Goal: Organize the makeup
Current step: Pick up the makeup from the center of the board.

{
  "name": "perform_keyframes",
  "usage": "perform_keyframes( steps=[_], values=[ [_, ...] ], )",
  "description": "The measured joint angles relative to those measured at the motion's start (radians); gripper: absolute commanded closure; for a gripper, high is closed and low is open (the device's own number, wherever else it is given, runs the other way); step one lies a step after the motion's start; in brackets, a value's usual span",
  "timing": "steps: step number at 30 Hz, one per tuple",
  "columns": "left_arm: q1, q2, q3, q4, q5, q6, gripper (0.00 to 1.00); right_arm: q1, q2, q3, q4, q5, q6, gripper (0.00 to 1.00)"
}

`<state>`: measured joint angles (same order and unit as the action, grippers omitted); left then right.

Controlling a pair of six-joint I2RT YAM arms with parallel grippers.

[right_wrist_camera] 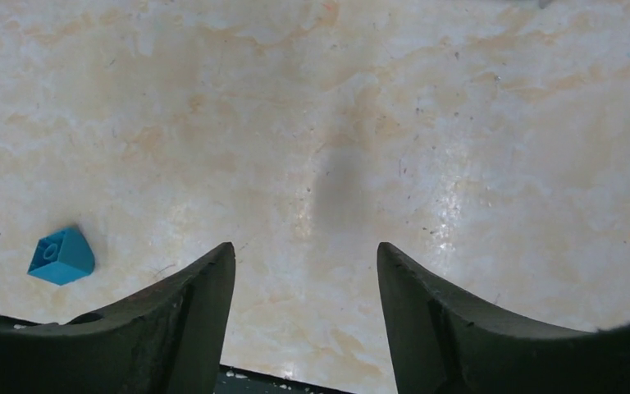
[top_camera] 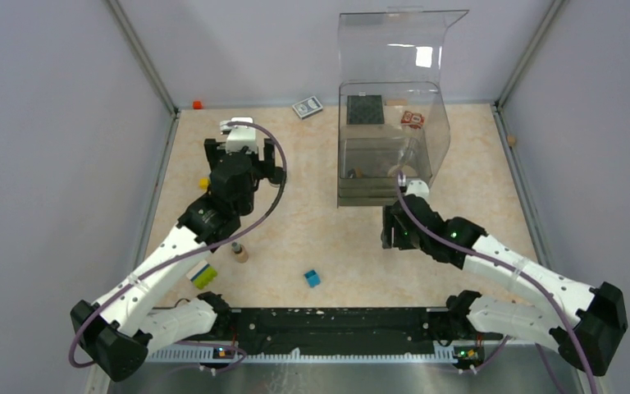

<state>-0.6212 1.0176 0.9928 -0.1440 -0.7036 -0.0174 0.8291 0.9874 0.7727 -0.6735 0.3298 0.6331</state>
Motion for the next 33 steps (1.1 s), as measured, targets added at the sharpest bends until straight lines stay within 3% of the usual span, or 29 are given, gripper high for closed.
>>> perform_keyframes(
  steps=[3,4,5,6,11,17,24,33],
  values=[
    [0.000,0.010,0.006,-0.023,0.010,-0.035,0.01,0.000,-0.029,0.001,-0.031,0.026,-0.003,0.31],
    [0.000,0.020,0.014,-0.036,0.016,-0.045,0.01,0.000,-0.048,0.001,-0.036,0.037,-0.004,0.23],
    [0.000,0.035,0.023,-0.053,0.024,-0.058,0.01,0.000,-0.063,0.001,-0.039,0.047,-0.004,0.08],
    [0.000,0.049,0.033,-0.067,0.033,-0.066,0.01,0.000,-0.082,0.001,-0.042,0.062,-0.002,0.06],
    [0.003,0.121,0.070,-0.151,0.067,-0.113,0.01,0.000,-0.119,0.019,-0.085,0.132,0.035,0.06],
    [0.023,0.201,0.132,-0.281,0.100,-0.169,0.01,0.000,-0.043,0.081,-0.132,0.149,0.039,0.03],
    [0.032,0.281,0.293,-0.409,0.225,-0.216,0.01,0.000,-0.013,0.097,-0.121,0.170,-0.005,0.02],
    [0.032,0.241,0.296,-0.430,0.266,-0.255,0.01,0.000,-0.037,0.056,-0.049,0.151,-0.045,0.02]
  ],
)
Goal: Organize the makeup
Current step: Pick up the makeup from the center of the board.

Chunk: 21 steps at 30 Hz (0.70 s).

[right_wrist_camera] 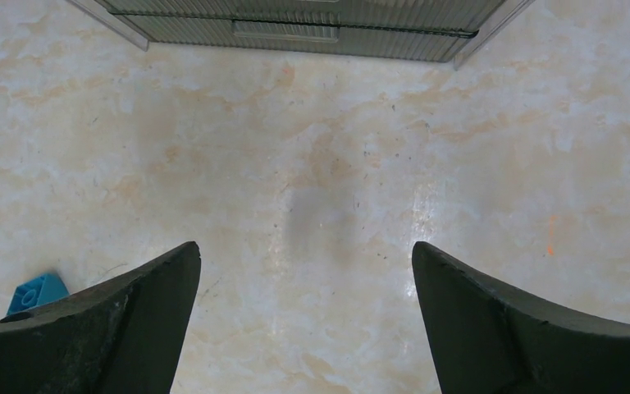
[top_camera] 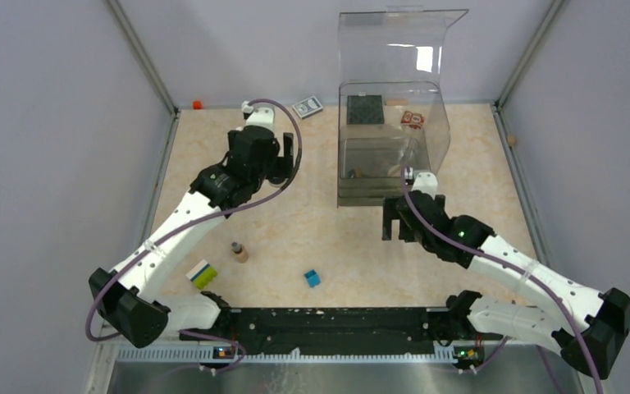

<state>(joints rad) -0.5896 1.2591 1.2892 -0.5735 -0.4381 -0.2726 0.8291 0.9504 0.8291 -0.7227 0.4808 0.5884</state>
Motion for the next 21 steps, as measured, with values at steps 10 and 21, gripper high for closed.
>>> perform_keyframes(
  steps=[10,21],
  values=[
    [0.000,-0.082,-0.002,-0.112,-0.106,-0.079,0.01,0.000,-0.019,-0.025,0.081,-0.029,-0.076,0.06],
    [0.039,-0.169,-0.015,-0.202,-0.199,-0.148,0.01,0.000,-0.027,-0.050,0.202,-0.214,-0.186,0.11]
  ],
)
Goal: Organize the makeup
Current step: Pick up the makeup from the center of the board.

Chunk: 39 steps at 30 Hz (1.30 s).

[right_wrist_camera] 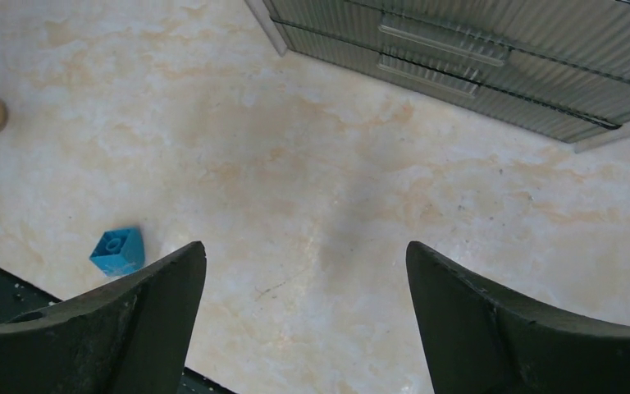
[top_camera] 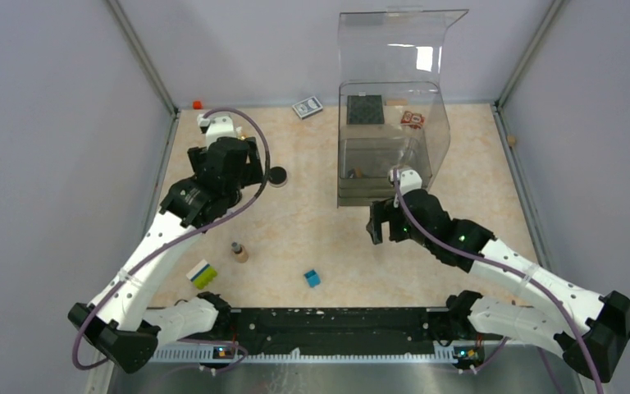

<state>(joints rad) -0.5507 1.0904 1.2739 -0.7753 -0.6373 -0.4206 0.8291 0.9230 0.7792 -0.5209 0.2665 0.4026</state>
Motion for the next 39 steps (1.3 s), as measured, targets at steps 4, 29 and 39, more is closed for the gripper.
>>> perform_keyframes(
  steps=[4,29,39],
  values=[
    [0.074,0.011,-0.015,-0.012,0.021,-0.005,0.01,0.001,0.000,0.000,0.046,-0.043,-0.002,0.12],
    [0.145,-0.360,-0.206,0.041,-0.140,0.065,0.01,0.346,0.774,0.702,0.228,0.031,-0.134,0.11],
    [0.145,-0.449,-0.336,0.140,-0.145,0.101,0.01,0.207,1.196,1.140,0.227,-0.060,-0.150,0.11]
  ],
)
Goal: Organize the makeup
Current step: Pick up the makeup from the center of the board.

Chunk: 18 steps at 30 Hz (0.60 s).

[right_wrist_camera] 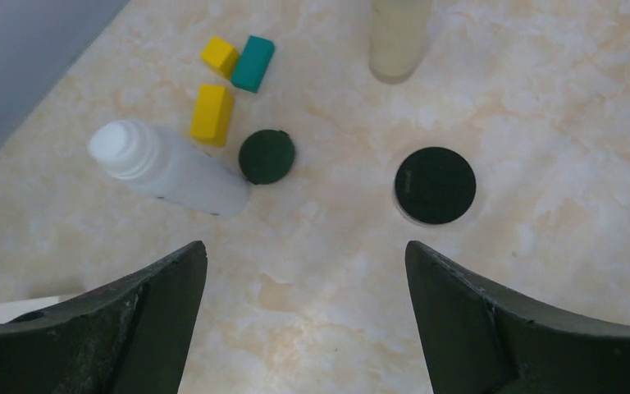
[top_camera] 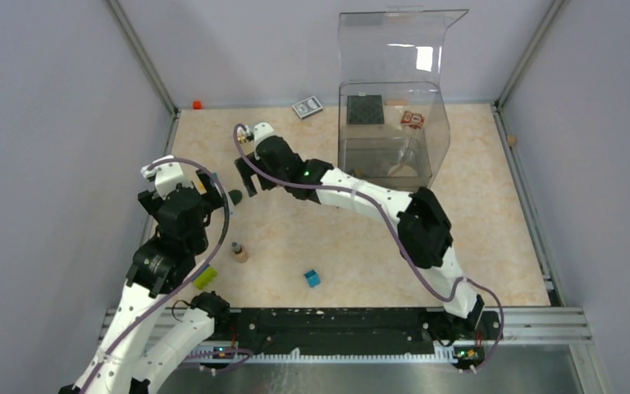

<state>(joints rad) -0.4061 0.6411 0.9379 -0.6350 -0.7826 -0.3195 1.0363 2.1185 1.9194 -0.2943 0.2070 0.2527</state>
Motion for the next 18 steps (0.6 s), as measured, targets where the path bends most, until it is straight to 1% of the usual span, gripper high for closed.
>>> perform_keyframes(
  steps=[8,18],
  values=[
    [0.000,-0.041,-0.073,0.031,-0.005,0.000,0.01,-0.081,0.204,0.226,0.010,-0.023,-0.026,0.11],
    [0.000,-0.063,-0.103,0.066,-0.011,0.000,0.01,-0.085,0.377,0.360,0.167,-0.003,-0.105,0.12]
  ],
)
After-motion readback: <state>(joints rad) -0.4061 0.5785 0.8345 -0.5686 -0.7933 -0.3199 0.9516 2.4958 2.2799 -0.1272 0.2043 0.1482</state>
